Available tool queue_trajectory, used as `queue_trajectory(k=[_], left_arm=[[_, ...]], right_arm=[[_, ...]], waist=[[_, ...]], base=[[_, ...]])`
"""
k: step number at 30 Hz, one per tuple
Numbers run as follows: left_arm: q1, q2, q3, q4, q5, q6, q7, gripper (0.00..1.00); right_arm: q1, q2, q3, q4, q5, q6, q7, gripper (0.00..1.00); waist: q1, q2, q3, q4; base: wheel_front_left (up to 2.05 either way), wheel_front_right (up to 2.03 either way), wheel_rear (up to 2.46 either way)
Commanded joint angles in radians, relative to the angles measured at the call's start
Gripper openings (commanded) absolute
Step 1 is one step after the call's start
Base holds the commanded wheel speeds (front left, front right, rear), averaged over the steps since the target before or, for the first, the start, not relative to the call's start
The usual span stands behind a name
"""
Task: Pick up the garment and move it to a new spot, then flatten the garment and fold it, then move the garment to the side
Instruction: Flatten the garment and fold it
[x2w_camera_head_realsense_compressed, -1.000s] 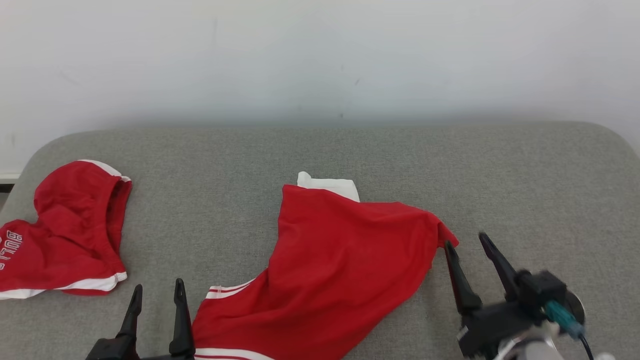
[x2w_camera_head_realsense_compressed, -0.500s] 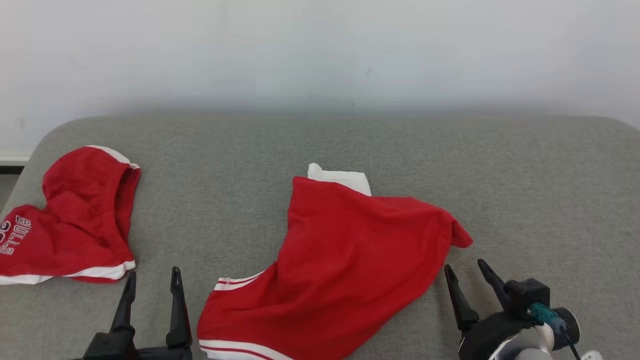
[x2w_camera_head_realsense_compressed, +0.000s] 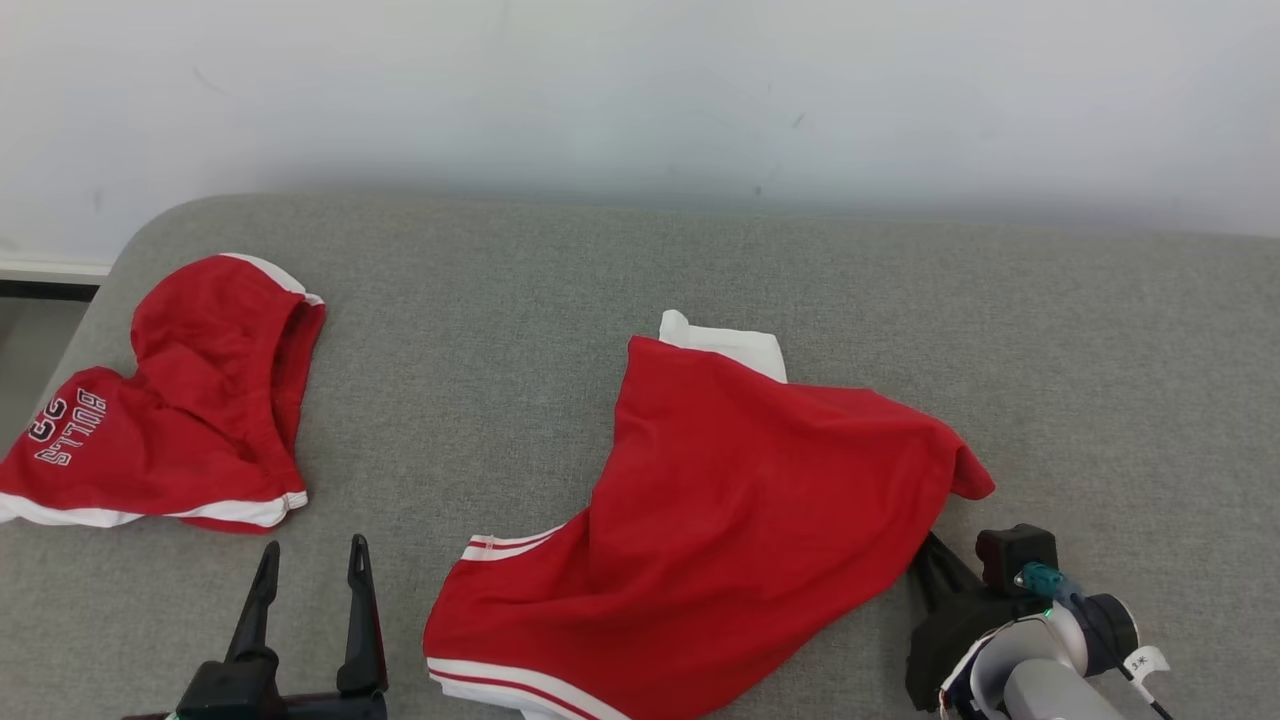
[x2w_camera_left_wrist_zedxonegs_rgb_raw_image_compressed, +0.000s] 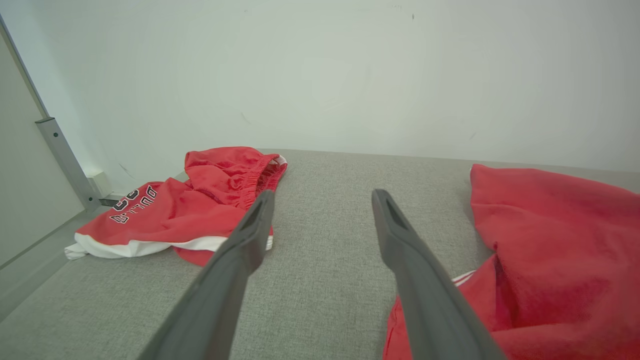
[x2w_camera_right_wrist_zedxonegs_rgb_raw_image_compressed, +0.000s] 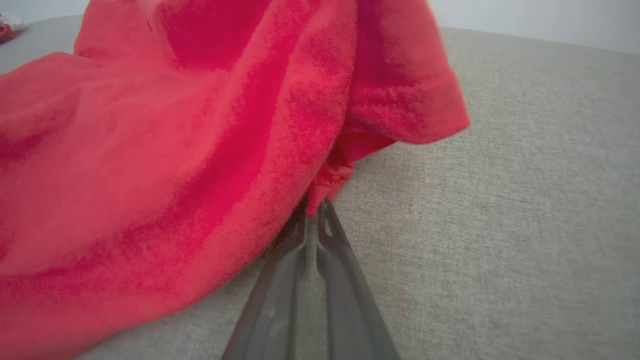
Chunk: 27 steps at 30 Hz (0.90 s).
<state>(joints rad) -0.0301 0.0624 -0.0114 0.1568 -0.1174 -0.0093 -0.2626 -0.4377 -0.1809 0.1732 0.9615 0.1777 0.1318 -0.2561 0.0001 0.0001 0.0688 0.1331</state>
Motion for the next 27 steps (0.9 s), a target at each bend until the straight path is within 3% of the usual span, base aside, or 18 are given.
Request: queue_trajectory(k=[1,5,12,17,22,26,27], left_arm=[[-0.007,0.002,0.006,0.005,-0.006,-0.001,-0.003,1.00],[0.011,-0.001,0.010,0.006,-0.012,0.006,-0.003,1.00],[0.037,-0.005,0.017,0.002,-0.034,0.012,-0.003,1.00],[0.049,-0.006,0.021,-0.001,-0.032,0.013,-0.003,1.00],[0.048,-0.007,0.027,-0.004,-0.034,0.012,-0.003,1.00],[0.040,-0.008,0.026,0.002,-0.036,0.006,-0.003,1.00],[0.040,-0.009,0.026,0.002,-0.036,0.007,-0.003,1.00]], right_arm=[[-0.015,-0.009,0.001,0.014,0.011,-0.002,-0.008,0.00],[-0.012,-0.037,-0.006,-0.027,0.015,-0.002,-0.010,0.00],[0.129,-0.118,-0.033,-0.280,0.019,-0.002,-0.008,0.00],[0.268,-0.167,-0.116,-0.456,0.029,-0.002,-0.008,0.00],[0.407,-0.149,-0.190,-0.608,0.043,-0.002,0.058,0.00],[0.455,-0.139,-0.218,-0.663,0.045,-0.002,0.095,0.00],[0.464,-0.135,-0.225,-0.678,0.045,-0.002,0.101,0.20]], waist=[[-0.0001,-0.0001,-0.004,-0.004],[-0.0001,-0.0001,-0.021,-0.025],[-0.0001,-0.0001,-0.046,-0.078],[-0.0001,-0.0001,-0.050,-0.115],[-0.0001,-0.0001,-0.045,-0.136],[-0.0001,-0.0001,-0.041,-0.139],[-0.0001,-0.0001,-0.040,-0.141]], base=[[0.00,0.00,0.00],[0.00,0.00,0.00],[0.00,0.00,0.00],[0.00,0.00,0.00],[0.00,0.00,0.00],[0.00,0.00,0.00],[0.00,0.00,0.00]])
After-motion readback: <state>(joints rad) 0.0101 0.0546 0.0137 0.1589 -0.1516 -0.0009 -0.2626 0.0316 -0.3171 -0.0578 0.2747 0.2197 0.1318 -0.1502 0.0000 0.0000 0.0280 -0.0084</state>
